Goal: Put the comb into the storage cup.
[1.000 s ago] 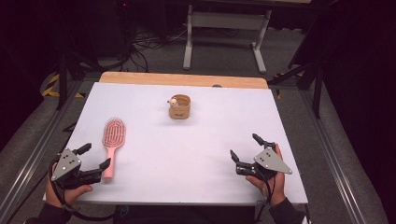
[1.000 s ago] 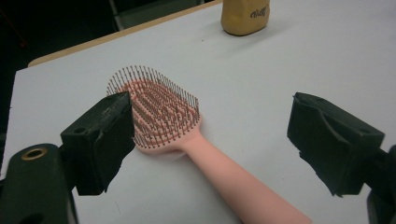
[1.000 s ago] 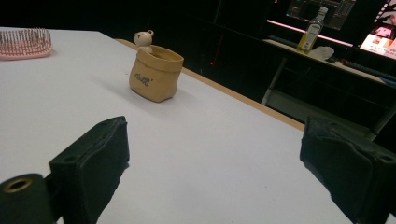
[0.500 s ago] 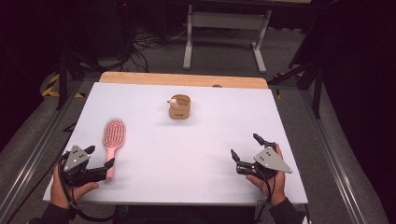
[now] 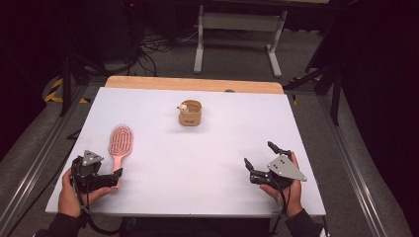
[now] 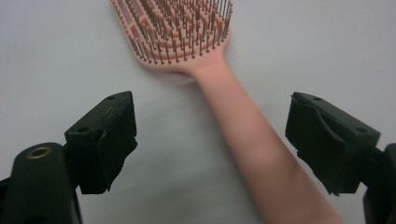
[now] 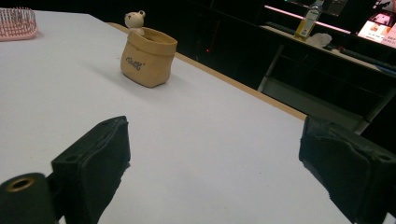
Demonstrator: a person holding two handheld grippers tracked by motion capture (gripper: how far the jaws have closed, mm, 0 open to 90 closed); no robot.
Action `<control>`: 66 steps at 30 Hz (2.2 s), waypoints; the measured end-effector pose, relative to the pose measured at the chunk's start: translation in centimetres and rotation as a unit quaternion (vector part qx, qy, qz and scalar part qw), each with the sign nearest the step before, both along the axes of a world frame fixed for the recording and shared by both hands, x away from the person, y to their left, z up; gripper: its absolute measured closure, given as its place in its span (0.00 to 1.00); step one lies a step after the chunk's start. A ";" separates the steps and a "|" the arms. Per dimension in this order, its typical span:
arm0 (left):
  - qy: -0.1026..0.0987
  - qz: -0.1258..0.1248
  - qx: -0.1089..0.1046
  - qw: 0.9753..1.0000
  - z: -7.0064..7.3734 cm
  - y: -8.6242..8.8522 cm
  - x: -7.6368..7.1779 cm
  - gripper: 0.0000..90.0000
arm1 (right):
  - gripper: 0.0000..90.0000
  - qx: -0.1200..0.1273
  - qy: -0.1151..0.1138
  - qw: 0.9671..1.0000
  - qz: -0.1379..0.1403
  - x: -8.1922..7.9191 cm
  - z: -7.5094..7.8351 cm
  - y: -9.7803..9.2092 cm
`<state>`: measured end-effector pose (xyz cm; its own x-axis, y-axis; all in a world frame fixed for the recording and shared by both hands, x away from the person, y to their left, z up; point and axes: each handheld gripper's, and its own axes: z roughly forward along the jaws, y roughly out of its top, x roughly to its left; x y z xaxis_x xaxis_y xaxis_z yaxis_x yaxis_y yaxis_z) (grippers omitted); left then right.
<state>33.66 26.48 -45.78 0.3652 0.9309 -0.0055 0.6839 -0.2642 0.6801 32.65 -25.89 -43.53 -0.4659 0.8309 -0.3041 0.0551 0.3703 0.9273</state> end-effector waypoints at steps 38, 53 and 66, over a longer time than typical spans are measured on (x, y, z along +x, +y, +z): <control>0.105 0.027 0.027 0.994 0.4 -1.6 5.0 0.57 | 0.11 -0.043 0.082 0.995 -0.020 1.6 -1.6 0.8; 0.094 0.000 0.011 0.995 0.2 -0.5 5.0 0.77 | 0.11 -0.035 0.096 0.995 -0.005 1.8 -1.7 0.5; 0.026 -0.003 0.022 0.999 0.7 -0.7 4.5 0.77 | 0.11 -0.036 0.089 0.995 -0.002 1.6 -1.7 0.5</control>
